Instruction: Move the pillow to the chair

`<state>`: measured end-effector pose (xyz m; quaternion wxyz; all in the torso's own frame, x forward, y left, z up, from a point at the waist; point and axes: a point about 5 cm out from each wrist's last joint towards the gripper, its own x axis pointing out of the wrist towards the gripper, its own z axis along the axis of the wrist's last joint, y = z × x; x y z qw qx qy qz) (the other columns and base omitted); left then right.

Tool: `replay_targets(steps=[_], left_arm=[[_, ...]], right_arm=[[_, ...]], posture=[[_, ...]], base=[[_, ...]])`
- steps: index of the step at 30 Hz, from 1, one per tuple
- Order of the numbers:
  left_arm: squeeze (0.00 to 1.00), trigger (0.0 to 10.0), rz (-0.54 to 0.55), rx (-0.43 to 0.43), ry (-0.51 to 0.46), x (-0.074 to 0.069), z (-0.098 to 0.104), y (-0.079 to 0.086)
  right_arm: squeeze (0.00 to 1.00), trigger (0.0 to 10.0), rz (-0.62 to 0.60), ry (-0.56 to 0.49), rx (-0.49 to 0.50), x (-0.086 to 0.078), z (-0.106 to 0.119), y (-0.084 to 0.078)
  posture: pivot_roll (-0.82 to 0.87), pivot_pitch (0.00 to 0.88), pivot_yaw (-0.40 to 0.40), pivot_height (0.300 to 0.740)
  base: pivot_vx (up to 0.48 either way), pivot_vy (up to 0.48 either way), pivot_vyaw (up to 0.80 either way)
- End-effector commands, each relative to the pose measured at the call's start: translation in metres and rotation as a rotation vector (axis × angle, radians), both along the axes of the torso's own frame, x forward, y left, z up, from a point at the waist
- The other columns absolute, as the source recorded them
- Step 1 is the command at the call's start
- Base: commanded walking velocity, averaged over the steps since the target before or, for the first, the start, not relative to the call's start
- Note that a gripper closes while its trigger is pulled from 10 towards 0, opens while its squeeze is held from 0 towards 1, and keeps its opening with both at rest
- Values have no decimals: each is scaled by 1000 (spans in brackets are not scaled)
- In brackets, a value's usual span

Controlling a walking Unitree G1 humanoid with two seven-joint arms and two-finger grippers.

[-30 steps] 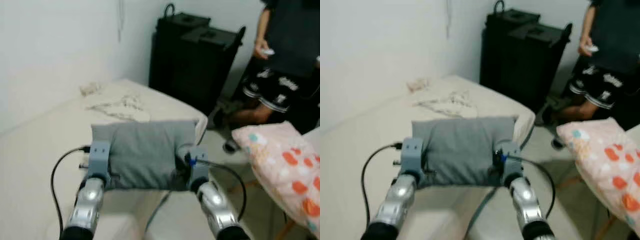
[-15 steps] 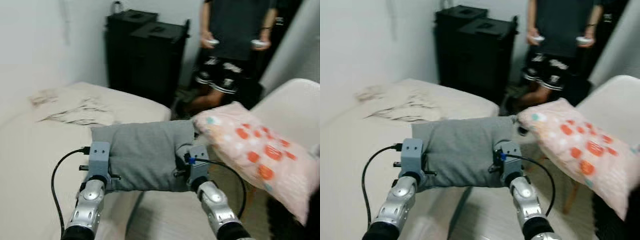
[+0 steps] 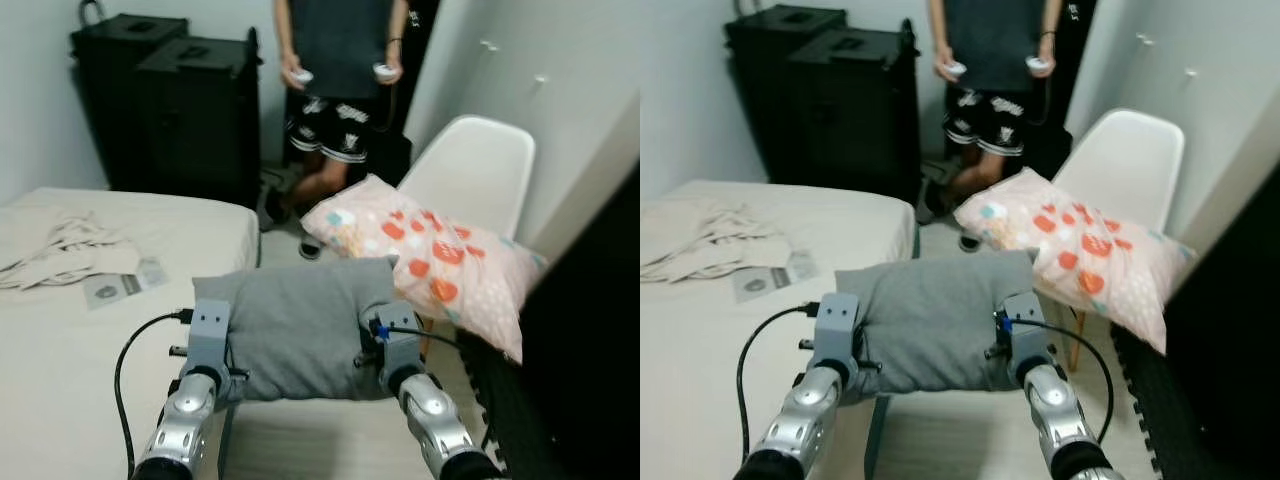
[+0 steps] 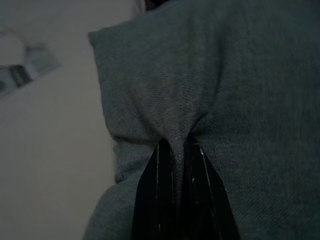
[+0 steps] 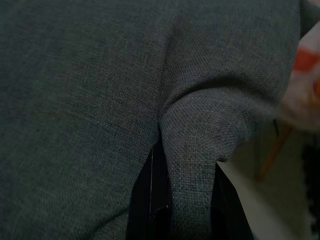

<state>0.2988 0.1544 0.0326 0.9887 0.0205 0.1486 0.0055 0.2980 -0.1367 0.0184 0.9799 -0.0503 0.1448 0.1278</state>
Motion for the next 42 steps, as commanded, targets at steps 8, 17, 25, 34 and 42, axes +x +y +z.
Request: replay_targets(steps=[8,17,25,34,42], left_arm=[[0,10000,-26,-3,-55,9,11,-7],[0,10000,-54,7,-50,9,11,-7],[0,10000,-68,12,-55,13,14,-9],[0,10000,-25,-16,-56,14,14,-4],[0,10000,-12,-21,-50,15,13,-4]], right_arm=[[0,10000,-5,-27,-27,3,3,-2],[0,10000,-16,-28,-25,0,1,-2],[0,10000,-28,-33,-20,-2,0,-2],[0,10000,-38,-36,-18,-1,1,-5],[0,10000,-38,-30,-18,0,0,-5]], posture=[[81,43,-13,731],[79,25,30,731],[72,26,44,731],[67,32,37,731],[65,35,32,731]], base=[[0,0,-800],[0,0,-800],[0,0,-800],[0,0,-800],[0,0,-800]])
